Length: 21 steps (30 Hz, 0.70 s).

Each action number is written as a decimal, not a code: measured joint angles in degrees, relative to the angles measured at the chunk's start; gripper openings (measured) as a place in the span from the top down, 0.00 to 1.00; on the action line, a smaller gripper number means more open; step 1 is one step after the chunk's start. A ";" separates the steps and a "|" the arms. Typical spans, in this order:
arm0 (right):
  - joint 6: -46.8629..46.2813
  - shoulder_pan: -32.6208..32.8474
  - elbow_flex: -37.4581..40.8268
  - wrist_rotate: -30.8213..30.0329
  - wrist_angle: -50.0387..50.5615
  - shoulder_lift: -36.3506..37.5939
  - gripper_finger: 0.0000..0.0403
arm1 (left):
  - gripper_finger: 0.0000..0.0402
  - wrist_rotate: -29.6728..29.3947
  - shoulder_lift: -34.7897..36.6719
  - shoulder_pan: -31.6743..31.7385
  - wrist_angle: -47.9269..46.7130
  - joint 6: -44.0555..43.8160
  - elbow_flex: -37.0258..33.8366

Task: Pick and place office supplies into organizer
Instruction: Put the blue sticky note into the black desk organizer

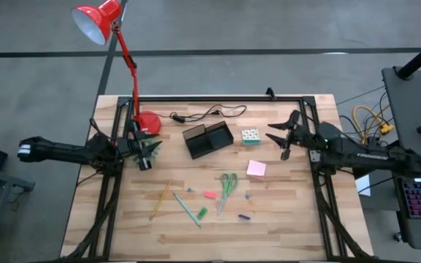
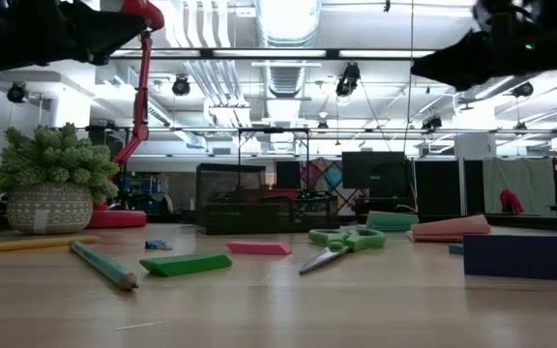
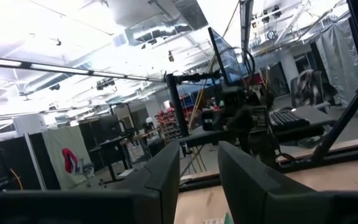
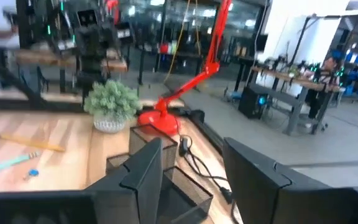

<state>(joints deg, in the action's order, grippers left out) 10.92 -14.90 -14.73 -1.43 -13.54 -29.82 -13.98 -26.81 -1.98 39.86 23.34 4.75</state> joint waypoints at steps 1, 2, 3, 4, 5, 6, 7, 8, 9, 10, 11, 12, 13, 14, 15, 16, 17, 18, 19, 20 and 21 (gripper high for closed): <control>1.38 0.00 -1.91 -0.13 2.52 -2.46 0.61 | 0.76 0.00 -0.15 0.00 0.00 0.02 0.00; 3.18 -0.03 -3.74 -0.22 6.06 -4.82 0.62 | 0.76 0.00 -0.31 0.00 0.00 0.02 0.00; 4.48 -0.03 -5.58 -0.84 9.51 -7.28 0.62 | 0.76 0.00 -0.44 0.00 0.02 0.02 0.00; 4.94 0.00 -7.47 -2.08 12.50 -9.85 0.63 | 0.76 0.00 -0.48 0.00 0.00 0.00 0.00; 4.87 0.00 -9.16 -3.66 15.18 -12.27 0.63 | 0.76 0.00 -0.47 0.00 -0.02 -0.02 -0.04; 4.44 0.00 -10.70 -5.03 17.69 -14.81 0.64 | 0.76 0.00 -0.42 0.00 -0.01 0.00 -0.10; 4.26 -0.04 -12.16 -6.08 20.21 -17.44 0.65 | 0.76 0.00 -0.38 0.00 0.00 0.02 -0.20; 4.26 -0.04 -13.38 -6.51 22.52 -19.99 0.65 | 0.76 0.00 -0.36 0.00 0.01 0.02 -0.27; 4.21 -0.04 -14.69 -6.53 24.48 -22.57 0.66 | 0.76 -0.01 -0.24 0.00 -0.12 0.02 -0.31; 4.12 -0.01 -16.06 -6.44 26.15 -25.01 0.67 | 0.76 0.00 -0.16 0.00 -0.15 0.02 -0.33; 4.06 0.00 -17.47 -6.13 27.69 -27.36 0.67 | 0.76 0.00 -0.16 0.00 -0.15 0.02 -0.33; 3.42 0.00 -18.87 -6.11 28.90 -29.57 0.68 | 0.76 -0.02 -0.13 0.00 -0.10 0.02 -0.35; 2.76 0.00 -20.27 -6.11 30.10 -31.89 0.68 | 0.76 -0.01 -0.13 0.00 0.01 0.03 -0.37; 2.51 0.00 -21.61 -6.12 31.41 -34.15 0.69 | 0.76 0.00 -0.06 0.00 -0.08 0.02 -0.41; 2.59 0.00 -22.81 -6.14 32.61 -36.20 0.69 | 0.76 -0.01 -0.04 0.00 -0.14 0.03 -0.42; 2.95 0.00 -24.11 -6.12 33.77 -38.28 0.70 | 0.76 0.00 -0.06 0.00 -0.12 0.02 -0.42; 3.15 0.00 -25.32 -6.14 34.66 -40.17 0.70 | 0.76 0.00 -0.19 0.00 -0.11 0.04 -0.44; 3.46 0.00 -26.44 -6.13 35.16 -41.99 0.71 | 0.76 0.00 -0.22 0.00 -0.11 0.04 -0.46; 3.53 0.00 -27.40 -6.14 35.82 -43.88 0.71 | 0.76 0.00 -0.22 0.00 -0.15 0.04 -0.50; 3.66 0.00 -28.26 -6.14 36.62 -45.69 0.71 | 0.76 0.00 -0.14 0.00 -0.18 0.06 -0.52; 3.84 0.00 -29.10 -6.14 37.49 -47.41 0.72 | 0.76 0.00 -0.14 0.00 -0.15 0.06 -0.52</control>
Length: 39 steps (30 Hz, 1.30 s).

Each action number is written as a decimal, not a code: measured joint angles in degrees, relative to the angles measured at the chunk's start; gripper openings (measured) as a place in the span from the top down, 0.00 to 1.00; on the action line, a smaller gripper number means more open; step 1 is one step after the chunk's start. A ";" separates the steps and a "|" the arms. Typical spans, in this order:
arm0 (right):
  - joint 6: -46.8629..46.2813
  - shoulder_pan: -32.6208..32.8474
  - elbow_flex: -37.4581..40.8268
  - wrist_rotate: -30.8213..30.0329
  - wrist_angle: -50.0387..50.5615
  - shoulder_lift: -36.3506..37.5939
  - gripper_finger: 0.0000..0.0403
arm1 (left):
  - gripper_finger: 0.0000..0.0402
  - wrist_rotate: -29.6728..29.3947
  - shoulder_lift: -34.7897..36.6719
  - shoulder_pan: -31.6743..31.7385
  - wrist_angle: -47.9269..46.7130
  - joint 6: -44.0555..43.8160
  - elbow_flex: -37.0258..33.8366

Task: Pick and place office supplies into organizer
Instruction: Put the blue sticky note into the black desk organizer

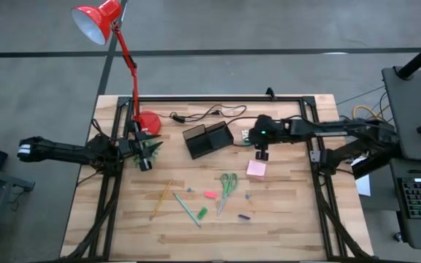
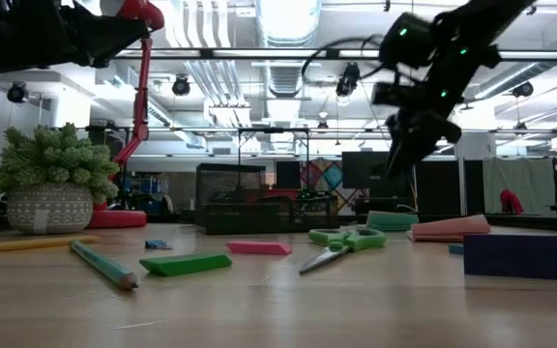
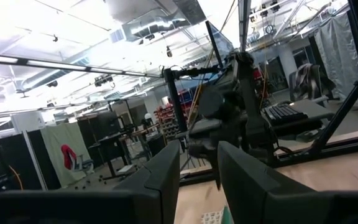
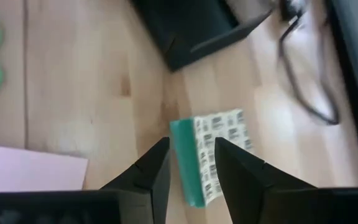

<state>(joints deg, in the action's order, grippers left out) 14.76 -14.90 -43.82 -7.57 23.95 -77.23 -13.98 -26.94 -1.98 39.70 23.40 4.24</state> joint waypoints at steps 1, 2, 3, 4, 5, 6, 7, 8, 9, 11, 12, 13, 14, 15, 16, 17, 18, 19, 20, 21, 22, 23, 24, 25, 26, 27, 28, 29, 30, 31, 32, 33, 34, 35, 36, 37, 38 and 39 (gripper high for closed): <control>0.20 0.00 -0.76 -0.02 0.79 -1.55 0.72 | 0.76 0.00 0.02 0.00 0.03 0.02 -0.01; 0.24 0.00 -1.45 -0.03 1.38 -3.02 0.72 | 0.76 -0.01 0.02 0.00 0.10 0.02 0.00; 0.13 0.00 -2.00 -0.05 1.44 -4.31 0.72 | 0.76 0.00 0.14 0.00 0.09 0.02 -0.01; 0.00 0.00 -2.38 -0.07 1.20 -5.48 0.72 | 0.76 0.00 0.26 0.00 0.09 0.02 -0.01; 0.03 0.00 -2.72 -0.17 1.28 -6.56 0.72 | 0.76 -0.02 0.36 0.00 0.09 0.02 -0.01; 0.17 0.01 -3.07 -0.48 1.34 -7.64 0.72 | 0.76 -0.02 0.36 0.00 0.11 0.02 -0.01; 0.22 0.02 -3.42 -1.21 1.28 -8.57 0.72 | 0.76 0.00 0.29 0.00 0.19 0.02 -0.01; 0.24 0.02 -3.69 -2.23 1.15 -9.36 0.72 | 0.76 -0.01 0.19 0.00 0.17 0.02 -0.02; 0.49 0.04 -3.88 -3.59 1.15 -10.03 0.72 | 0.76 -0.01 0.14 0.01 0.06 0.02 -0.03; 1.48 0.02 -3.97 -7.67 1.16 -11.21 0.72 | 0.76 0.00 -0.03 0.00 -0.04 0.02 -0.12; 1.78 0.02 -3.97 -9.79 1.19 -11.73 0.72 | 0.76 -0.02 -0.11 0.02 -0.04 0.02 -0.14; 1.82 0.02 -3.99 -11.29 1.19 -12.11 0.72 | 0.76 -0.02 -0.19 0.00 -0.04 0.02 -0.14; 1.84 0.00 -4.11 -11.85 1.20 -12.37 0.72 | 0.76 0.00 -0.30 0.00 -0.04 0.02 -0.16; 1.93 0.00 -4.23 -11.86 1.12 -12.50 0.72 | 0.76 0.00 -0.40 0.02 -0.03 0.02 -0.16; 1.99 0.04 -4.29 -11.73 1.03 -12.55 0.72 | 0.76 0.00 -0.41 0.00 -0.04 0.02 -0.16; 1.96 0.29 -4.30 -11.58 1.10 -12.55 0.72 | 0.76 -0.01 -0.39 0.01 -0.04 0.02 -0.16; 1.95 0.57 -4.27 -11.54 1.13 -12.55 0.72 | 0.76 -0.02 -0.33 0.00 -0.02 0.02 -0.16; 1.97 0.92 -4.24 -11.53 1.11 -12.52 0.72 | 0.76 0.00 -0.27 0.02 -0.02 0.02 -0.16; 1.97 1.23 -4.14 -11.52 1.12 -12.44 0.72 | 0.76 0.00 -0.23 0.00 0.02 0.03 -0.16; 1.91 1.59 -4.10 -11.52 1.17 -12.40 0.72 | 0.76 -0.02 -0.16 0.02 0.00 0.11 -0.16; 1.81 1.99 -4.10 -11.50 1.13 -12.40 0.72 | 0.76 -0.02 -0.12 0.02 0.00 0.68 -0.16; 1.82 2.41 -4.06 -11.50 1.11 -12.40 0.72 | 0.76 -0.02 -0.07 0.02 0.02 1.58 -0.18; 1.86 2.82 -4.00 -11.48 1.13 -12.40 0.72 | 0.76 -0.02 -0.06 0.02 0.07 2.58 -0.20; 1.85 3.24 -3.98 -11.50 1.13 -12.40 0.72 | 0.76 -0.02 -0.08 0.01 0.17 3.01 -0.28; 1.83 3.59 -3.97 -11.50 1.11 -12.40 0.72 | 0.76 -0.02 -0.17 0.02 0.20 3.14 -0.45; 1.82 3.86 -3.96 -11.50 1.11 -12.40 0.72 | 0.76 -0.02 -0.28 0.01 0.17 3.17 -0.57; 1.89 4.11 -3.95 -11.50 1.11 -12.40 0.72 | 0.76 -0.02 -0.43 0.02 0.15 3.19 -0.63; 2.02 4.31 -3.95 -11.51 1.06 -12.40 0.72 | 0.76 -0.02 -0.41 0.00 0.15 3.19 -0.69; 2.11 4.44 -3.95 -11.50 1.02 -12.40 0.72 | 0.76 -0.02 -0.39 0.02 0.15 3.21 -0.73; 2.21 4.52 -3.92 -11.52 0.95 -12.40 0.72 | 0.76 -0.02 -0.39 0.02 0.09 3.23 -0.73; 2.26 4.52 -3.92 -11.58 0.91 -12.42 0.72 | 0.76 -0.02 -0.40 0.02 0.12 3.26 -0.73; 2.27 4.52 -3.92 -11.60 0.89 -12.42 0.72 | 0.76 -0.02 -0.39 0.01 0.14 3.26 -0.72; 2.47 4.50 -3.92 -11.80 0.85 -12.42 0.72 | 0.76 -0.02 -0.38 0.02 0.15 3.29 -0.71; 2.96 4.50 -3.92 -11.88 0.75 -12.44 0.72 | 0.76 -0.02 -0.31 0.02 0.15 3.47 -0.71; 3.26 4.50 -3.92 -11.96 0.66 -12.44 0.72 | 0.76 -0.02 -0.30 0.01 0.16 4.13 -0.71; 3.31 4.50 -3.92 -11.96 0.65 -12.44 0.71 | 0.76 -0.02 -0.28 0.02 0.22 4.79 -0.75; 3.30 4.51 -3.92 -11.91 0.64 -12.44 0.70 | 0.76 -0.02 -0.28 0.02 0.22 5.57 -0.79; 3.30 4.52 -3.92 -11.70 0.62 -12.44 0.69 | 0.76 -0.02 -0.28 0.02 0.18 5.83 -0.82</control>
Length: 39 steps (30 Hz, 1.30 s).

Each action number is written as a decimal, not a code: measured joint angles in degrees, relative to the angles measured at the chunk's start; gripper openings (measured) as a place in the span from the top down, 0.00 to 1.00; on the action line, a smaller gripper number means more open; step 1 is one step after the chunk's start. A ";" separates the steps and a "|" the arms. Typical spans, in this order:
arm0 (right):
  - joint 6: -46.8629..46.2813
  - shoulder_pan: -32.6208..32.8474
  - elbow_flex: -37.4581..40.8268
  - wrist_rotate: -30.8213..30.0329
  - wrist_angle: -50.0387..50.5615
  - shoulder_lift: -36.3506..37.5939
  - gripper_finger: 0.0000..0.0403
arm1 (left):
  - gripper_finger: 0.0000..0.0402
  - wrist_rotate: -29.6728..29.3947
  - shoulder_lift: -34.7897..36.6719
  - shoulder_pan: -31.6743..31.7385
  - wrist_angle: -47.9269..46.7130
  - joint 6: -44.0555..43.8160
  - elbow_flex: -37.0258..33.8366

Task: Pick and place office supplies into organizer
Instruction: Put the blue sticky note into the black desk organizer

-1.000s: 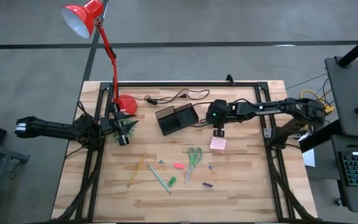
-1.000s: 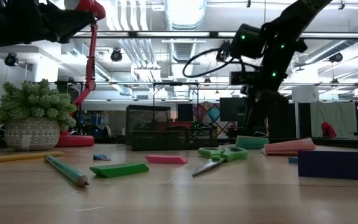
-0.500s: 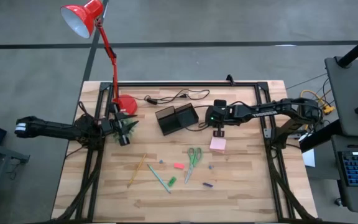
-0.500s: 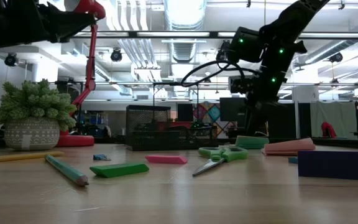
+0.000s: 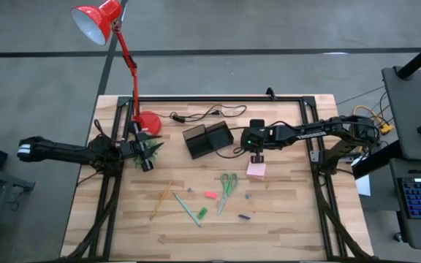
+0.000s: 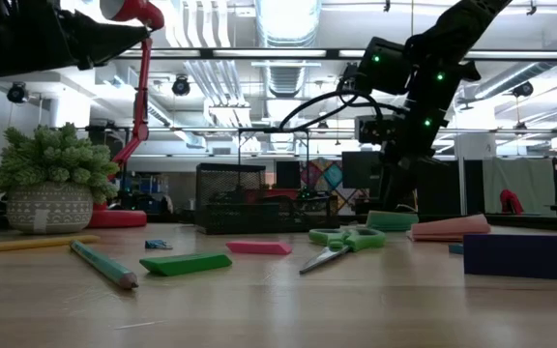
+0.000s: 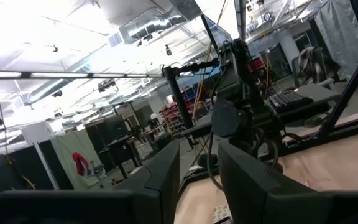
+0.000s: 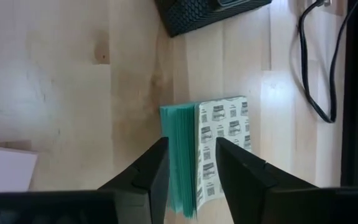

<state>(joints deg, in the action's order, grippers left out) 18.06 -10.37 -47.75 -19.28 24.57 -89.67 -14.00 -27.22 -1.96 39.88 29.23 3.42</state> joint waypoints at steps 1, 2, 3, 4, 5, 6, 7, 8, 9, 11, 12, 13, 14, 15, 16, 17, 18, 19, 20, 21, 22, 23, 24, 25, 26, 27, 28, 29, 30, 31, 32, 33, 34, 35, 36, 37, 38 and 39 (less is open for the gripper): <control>0.01 0.00 0.01 0.26 -0.06 0.00 0.68 | 0.76 0.00 -0.08 -0.02 0.02 0.09 0.00; 0.04 0.00 0.13 0.49 -0.19 0.00 0.67 | 0.76 -0.02 -0.11 0.00 0.02 0.11 0.00; 0.12 0.00 0.27 0.60 -0.16 0.00 0.65 | 0.76 0.00 -0.11 -0.02 0.00 0.11 0.01; 0.16 -0.02 0.44 0.58 -0.10 0.00 0.64 | 0.76 0.00 -0.11 -0.02 0.00 0.13 0.03; 0.09 -0.03 0.62 0.20 -0.14 0.00 0.62 | 0.76 0.00 -0.11 -0.01 0.00 0.13 0.06; 0.05 -0.04 0.79 -0.30 -0.17 -0.02 0.61 | 0.76 0.00 -0.11 0.00 0.02 0.15 0.06; 0.19 -0.04 0.91 -0.62 -0.29 -0.02 0.60 | 0.76 0.00 -0.11 -0.02 0.02 0.16 0.06; 0.26 -0.03 1.01 -0.94 -0.67 -0.02 0.59 | 0.76 0.00 -0.10 0.00 0.02 0.16 0.05; 0.30 -0.02 1.09 -1.16 -1.32 -0.02 0.58 | 0.76 0.00 0.00 0.00 0.02 0.18 0.02; 0.54 -0.02 1.14 -1.26 -2.86 -0.02 0.56 | 0.76 0.00 0.02 0.00 0.02 0.20 0.02; 0.94 -0.02 1.19 -1.32 -3.36 -0.02 0.55 | 0.76 0.00 -0.02 -0.01 0.02 0.20 0.04; 1.45 -0.02 1.38 -1.32 -3.66 -0.02 0.55 | 0.76 0.00 -0.10 -0.01 0.01 0.20 0.09; 1.89 -0.04 1.68 -1.33 -3.85 -0.02 0.54 | 0.76 0.00 -0.13 -0.01 0.00 0.20 0.15; 2.12 -0.09 2.03 -1.30 -4.05 -0.02 0.54 | 0.76 0.00 -0.12 0.00 0.02 0.20 0.17; 2.17 -0.13 2.29 -1.32 -4.19 -0.02 0.54 | 0.76 0.00 -0.11 -0.02 0.02 0.22 0.17; 1.95 -0.13 2.47 -1.32 -4.20 -0.02 0.54 | 0.76 0.00 -0.13 0.00 0.02 0.20 0.15; 1.44 -0.13 2.61 -1.34 -4.21 -0.02 0.54 | 0.76 0.00 -0.11 0.00 0.02 0.22 0.12; 0.69 -0.13 2.67 -1.33 -4.22 -0.02 0.54 | 0.76 0.00 -0.05 0.00 -0.02 0.22 0.09; -0.14 -0.13 2.67 -1.35 -4.28 -0.02 0.54 | 0.76 0.00 0.00 -0.01 -0.02 0.22 0.09; -0.72 -0.13 2.70 -1.34 -4.46 -0.02 0.54 | 0.76 0.00 0.02 -0.02 0.00 0.22 0.09; -0.83 -0.13 2.79 -1.33 -4.58 -0.02 0.54 | 0.76 0.00 0.02 -0.01 0.00 0.22 0.13; -0.50 -0.13 2.91 -1.32 -4.60 -0.02 0.54 | 0.76 0.00 -0.03 -0.01 0.04 0.22 0.19; 0.27 -0.13 3.01 -1.32 -4.50 -0.02 0.54 | 0.76 0.00 -0.07 -0.01 0.03 0.22 0.18; 1.13 -0.15 3.08 -1.32 -4.47 -0.02 0.54 | 0.76 0.00 -0.07 0.00 0.02 0.22 0.17; 1.74 -0.15 3.08 -1.32 -4.55 -0.02 0.54 | 0.76 0.00 -0.07 -0.02 0.03 0.22 0.13; 2.22 -0.15 3.08 -1.32 -4.86 -0.02 0.54 | 0.76 0.00 -0.07 0.00 0.04 0.22 0.09; 2.42 -0.14 3.09 -1.32 -5.36 -0.02 0.54 | 0.76 0.00 -0.08 -0.01 0.02 0.20 0.09; 2.43 -0.15 3.10 -1.32 -5.96 -0.02 0.54 | 0.76 0.00 -0.13 -0.02 0.02 0.20 0.09; 2.49 -0.15 3.10 -1.32 -6.56 -0.02 0.54 | 0.76 0.00 -0.11 -0.01 0.00 0.20 0.15; 2.75 -0.15 3.13 -1.32 -7.10 -0.02 0.54 | 0.76 0.01 -0.11 -0.01 0.03 0.20 0.20; 3.27 -0.15 3.17 -1.30 -7.42 -0.02 0.54 | 0.76 0.00 -0.07 -0.02 0.04 0.22 0.20; 3.92 -0.15 3.23 -1.28 -7.40 -0.02 0.54 | 0.76 0.00 -0.08 -0.01 0.06 0.20 0.17; 4.60 -0.15 3.32 -1.29 -7.40 -0.07 0.54 | 0.76 0.00 -0.10 -0.02 0.04 0.20 0.16; 5.34 -0.15 3.34 -1.32 -7.49 -0.43 0.54 | 0.76 0.01 -0.11 -0.01 0.03 0.20 0.09; 5.96 -0.17 3.34 -1.32 -7.70 -0.90 0.54 | 0.76 0.00 -0.11 -0.01 0.01 0.20 0.09; 6.55 -0.28 3.37 -1.32 -7.72 -1.49 0.54 | 0.76 0.00 -0.07 -0.01 0.00 0.20 0.09; 7.11 -0.38 3.41 -1.31 -7.83 -2.24 0.54 | 0.76 0.00 -0.10 0.00 0.00 0.20 0.14; 7.42 -0.42 3.41 -1.32 -8.66 -3.24 0.54 | 0.76 0.00 -0.13 0.00 0.06 0.21 0.20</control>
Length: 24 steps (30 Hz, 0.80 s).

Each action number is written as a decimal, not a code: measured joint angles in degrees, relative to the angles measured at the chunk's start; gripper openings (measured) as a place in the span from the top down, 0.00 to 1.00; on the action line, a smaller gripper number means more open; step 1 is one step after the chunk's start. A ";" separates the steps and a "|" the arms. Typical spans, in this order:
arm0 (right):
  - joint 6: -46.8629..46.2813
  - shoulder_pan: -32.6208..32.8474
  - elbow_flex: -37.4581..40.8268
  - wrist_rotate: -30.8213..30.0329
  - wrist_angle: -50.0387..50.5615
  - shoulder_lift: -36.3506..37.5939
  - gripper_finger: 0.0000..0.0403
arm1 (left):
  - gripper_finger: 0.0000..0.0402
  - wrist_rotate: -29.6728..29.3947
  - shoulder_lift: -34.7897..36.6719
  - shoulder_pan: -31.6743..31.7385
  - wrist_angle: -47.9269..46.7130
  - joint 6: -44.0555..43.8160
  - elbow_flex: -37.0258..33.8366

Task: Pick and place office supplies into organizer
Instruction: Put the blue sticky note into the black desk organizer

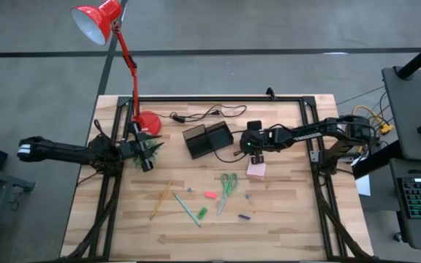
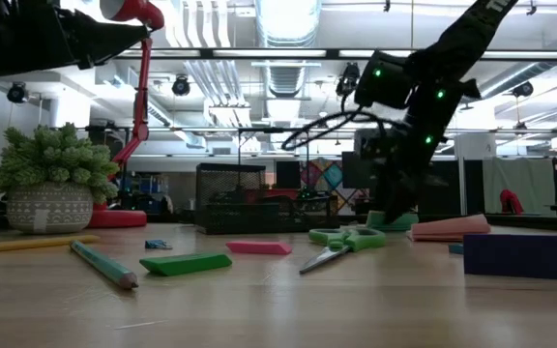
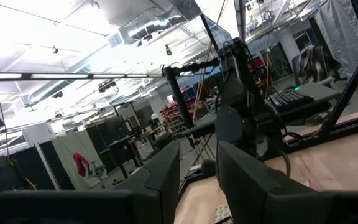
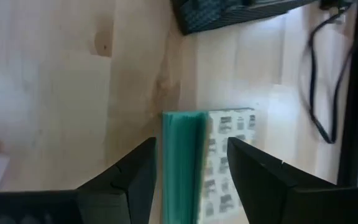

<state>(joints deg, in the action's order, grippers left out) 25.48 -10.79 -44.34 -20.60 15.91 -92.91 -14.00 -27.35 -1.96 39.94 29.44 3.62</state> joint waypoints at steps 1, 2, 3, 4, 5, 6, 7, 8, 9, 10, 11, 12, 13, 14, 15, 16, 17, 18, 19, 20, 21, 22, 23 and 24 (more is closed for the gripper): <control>0.10 0.00 0.00 -0.01 -0.99 -0.99 0.54 | 0.76 0.02 0.05 -0.02 0.00 -0.01 0.00; 0.27 -0.02 -0.02 -0.03 -1.33 -1.88 0.54 | 0.76 0.00 0.11 -0.02 -0.06 -0.01 0.00; 0.37 0.00 -0.19 -0.39 -1.51 -2.62 0.54 | 0.76 0.00 0.15 -0.01 -0.02 0.00 -0.02; 0.26 0.02 -0.49 -0.56 -1.80 -3.20 0.54 | 0.76 0.00 0.17 0.00 -0.01 -0.01 -0.02; 0.01 0.02 -0.79 -0.90 -1.74 -3.71 0.54 | 0.76 0.00 0.19 0.00 -0.03 -0.01 -0.04; -0.16 0.00 -0.83 -0.98 -1.71 -4.06 0.54 | 0.76 0.00 0.24 -0.01 -0.06 -0.01 -0.04; -0.27 -0.04 -1.02 -0.93 -1.57 -4.30 0.54 | 0.76 0.00 0.25 0.00 -0.04 -0.01 -0.04; -0.68 -0.04 -1.09 -0.90 -1.52 -4.34 0.54 | 0.76 0.00 0.28 0.00 -0.04 -0.01 -0.04; -1.15 -0.04 -1.09 -0.94 -1.48 -4.21 0.54 | 0.76 0.00 0.25 0.00 -0.01 -0.01 -0.04; -1.58 -0.06 -1.07 -0.88 -1.43 -3.99 0.54 | 0.76 0.00 0.20 0.00 -0.01 -0.01 -0.05; -1.70 -0.11 -1.05 -0.68 -1.33 -3.76 0.54 | 0.76 0.00 0.13 0.00 0.00 -0.01 -0.11; -1.80 -0.11 -1.01 -0.54 -1.15 -3.34 0.54 | 0.76 0.00 0.11 0.00 -0.06 -0.01 -0.17; -1.88 -0.13 -0.96 -0.43 -0.99 -3.01 0.54 | 0.76 0.00 0.11 0.00 -0.06 -0.01 -0.20; -1.85 -0.14 -0.94 -0.41 -0.91 -2.84 0.54 | 0.76 0.00 0.11 0.00 -0.04 -0.01 -0.20; -1.57 -0.17 -0.92 -0.37 -0.82 -2.49 0.54 | 0.76 0.00 0.11 0.00 -0.04 -0.01 -0.20; -1.43 -0.28 -0.90 -0.39 -0.67 -2.27 0.54 | 0.76 0.00 0.11 0.00 -0.01 -0.01 -0.20; -1.40 -0.41 -0.92 -0.39 -0.79 -2.12 0.54 | 0.76 0.00 0.11 0.00 -0.02 -0.01 -0.20; -1.41 -0.51 -0.92 -0.41 -0.88 -2.09 0.54 | 0.76 0.00 0.11 0.00 -0.03 -0.01 -0.20; -1.40 -0.69 -0.92 -0.42 -0.68 -2.10 0.54 | 0.76 0.00 0.16 0.00 -0.04 -0.01 -0.20; -1.40 -0.81 -0.91 -0.39 -0.35 -2.11 0.54 | 0.76 0.00 0.13 0.00 -0.03 -0.01 -0.20; -1.40 -0.89 -0.90 -0.42 -0.20 -2.11 0.54 | 0.76 0.00 0.07 0.00 -0.01 -0.01 -0.20; -1.40 -1.02 -0.91 -0.42 -0.23 -2.11 0.54 | 0.76 0.00 0.02 0.00 -0.02 -0.01 -0.17; -1.43 -1.23 -0.92 -0.44 -0.24 -2.11 0.54 | 0.76 0.00 0.02 0.00 -0.06 -0.01 -0.17; -1.45 -1.35 -0.92 -0.44 -0.17 -2.11 0.54 | 0.76 0.00 0.02 0.00 -0.06 -0.01 -0.17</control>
<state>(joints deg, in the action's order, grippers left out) 24.03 -12.14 -45.25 -21.04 15.74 -95.02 -14.00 -27.33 -1.96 39.88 29.43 3.44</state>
